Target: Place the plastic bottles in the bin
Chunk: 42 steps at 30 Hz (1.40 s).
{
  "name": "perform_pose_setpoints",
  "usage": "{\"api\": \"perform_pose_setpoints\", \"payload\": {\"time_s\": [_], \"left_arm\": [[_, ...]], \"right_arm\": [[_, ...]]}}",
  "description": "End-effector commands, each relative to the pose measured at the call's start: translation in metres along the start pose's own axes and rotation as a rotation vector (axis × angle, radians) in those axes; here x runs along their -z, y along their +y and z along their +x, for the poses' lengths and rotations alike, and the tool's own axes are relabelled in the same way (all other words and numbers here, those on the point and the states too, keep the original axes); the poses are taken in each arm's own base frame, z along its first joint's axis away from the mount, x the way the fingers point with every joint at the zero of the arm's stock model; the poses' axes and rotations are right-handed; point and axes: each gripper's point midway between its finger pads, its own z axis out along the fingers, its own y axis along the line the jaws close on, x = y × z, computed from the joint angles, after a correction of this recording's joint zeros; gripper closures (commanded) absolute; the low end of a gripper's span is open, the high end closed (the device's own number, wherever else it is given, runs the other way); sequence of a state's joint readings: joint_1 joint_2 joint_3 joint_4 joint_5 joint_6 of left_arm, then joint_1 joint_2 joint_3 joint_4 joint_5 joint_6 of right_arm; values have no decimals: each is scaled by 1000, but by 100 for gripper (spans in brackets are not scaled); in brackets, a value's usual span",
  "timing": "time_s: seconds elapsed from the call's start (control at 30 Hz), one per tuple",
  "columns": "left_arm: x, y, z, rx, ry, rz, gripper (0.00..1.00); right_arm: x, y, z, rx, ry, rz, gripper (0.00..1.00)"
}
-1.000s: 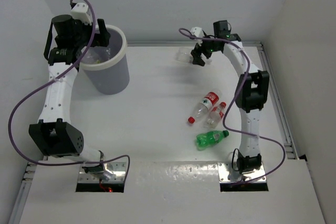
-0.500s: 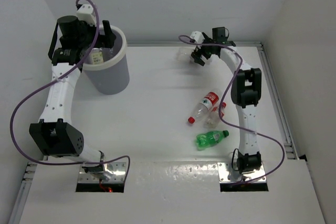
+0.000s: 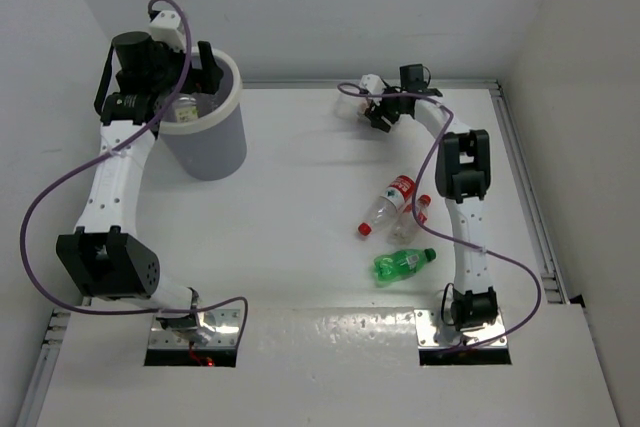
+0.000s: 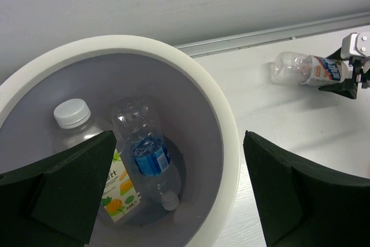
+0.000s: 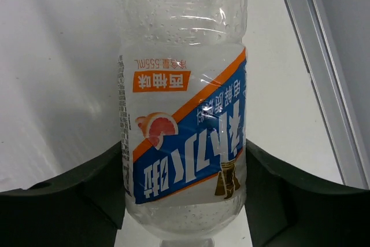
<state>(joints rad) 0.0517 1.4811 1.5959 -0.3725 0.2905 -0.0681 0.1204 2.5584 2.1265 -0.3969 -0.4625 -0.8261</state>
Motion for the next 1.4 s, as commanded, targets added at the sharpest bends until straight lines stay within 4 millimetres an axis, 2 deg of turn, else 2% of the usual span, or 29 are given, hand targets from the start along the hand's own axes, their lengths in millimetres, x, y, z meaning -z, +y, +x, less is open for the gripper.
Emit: {"api": "perform_pose_setpoints", "payload": {"time_s": [0.0,0.03,0.07,0.1,0.13,0.17,0.2,0.23,0.27,0.33,0.37,0.4,0.43,0.47,0.5,0.53,0.57,0.6,0.63,0.67,0.7,0.73,0.8,0.83,0.87,1.1,1.27,1.3,1.37], "left_arm": [[27,-15,-36,-38,-105,26,0],[32,-16,-45,-48,-137,26,0],[36,-17,-48,-52,-152,26,0],[42,-17,-53,-56,-167,30,0],[48,-21,-61,-66,-195,42,0],[58,-30,-70,-67,-225,73,0],[65,-31,-74,-60,-238,84,0],[72,-32,-80,-32,-257,94,0],[90,-42,-96,-28,-306,137,0],[109,-54,-108,21,-365,221,0],[114,-76,-94,30,-338,361,0],[132,-94,-102,4,-389,446,0],[137,-110,-94,77,-362,539,0],[133,-125,-68,132,-294,631,0],[140,-147,-60,164,-277,709,0],[148,-161,-62,209,-296,771,0],[143,-167,-42,247,-263,796,0],[152,-184,-41,244,-273,840,0],[155,-193,-40,242,-266,867,0],[157,-200,-39,241,-260,888,0],[164,-209,-40,234,-262,918,0],[168,-212,-45,243,-269,923,0],[171,-216,-47,271,-263,943,0],[177,-222,-52,269,-272,964,0],[182,-225,-58,252,-294,981,0],[206,-244,-88,256,-339,1102,0],[185,-240,-88,319,-332,1070,0],[187,-240,-90,321,-340,1076,0],[168,-236,-87,362,-321,1040,0]], "right_arm": [[19,-4,-37,34,-92,-4,35],[24,-1,-39,25,-96,-13,41],[35,5,-46,16,-104,-33,55],[48,9,-56,10,-114,-40,63],[53,16,-56,-2,-108,-57,71],[80,18,-78,-33,-131,-50,82],[93,17,-85,-56,-147,-47,84],[128,13,-114,-46,-191,-11,84],[140,19,-115,-159,-203,-16,84],[169,24,-136,-220,-304,-44,84],[222,13,-165,-327,-387,7,84],[233,28,-180,-352,-458,-64,84],[263,33,-203,-420,-516,-78,84],[290,36,-223,-473,-578,-86,84],[309,57,-241,-542,-643,-177,84],[319,65,-252,-555,-675,-199,85],[323,88,-267,-551,-743,-243,85],[343,103,-282,-585,-778,-277,87],[339,122,-287,-608,-779,-325,87],[356,142,-310,-610,-822,-383,88],[352,160,-317,-620,-818,-436,88],[350,169,-320,-640,-816,-459,88],[359,206,-347,-618,-847,-567,88],[357,205,-349,-635,-850,-557,88],[358,223,-361,-634,-847,-613,88],[352,242,-388,-684,-856,-738,89],[359,263,-398,-621,-854,-812,90],[360,271,-400,-606,-850,-833,91],[361,280,-401,-572,-847,-857,91]]}}
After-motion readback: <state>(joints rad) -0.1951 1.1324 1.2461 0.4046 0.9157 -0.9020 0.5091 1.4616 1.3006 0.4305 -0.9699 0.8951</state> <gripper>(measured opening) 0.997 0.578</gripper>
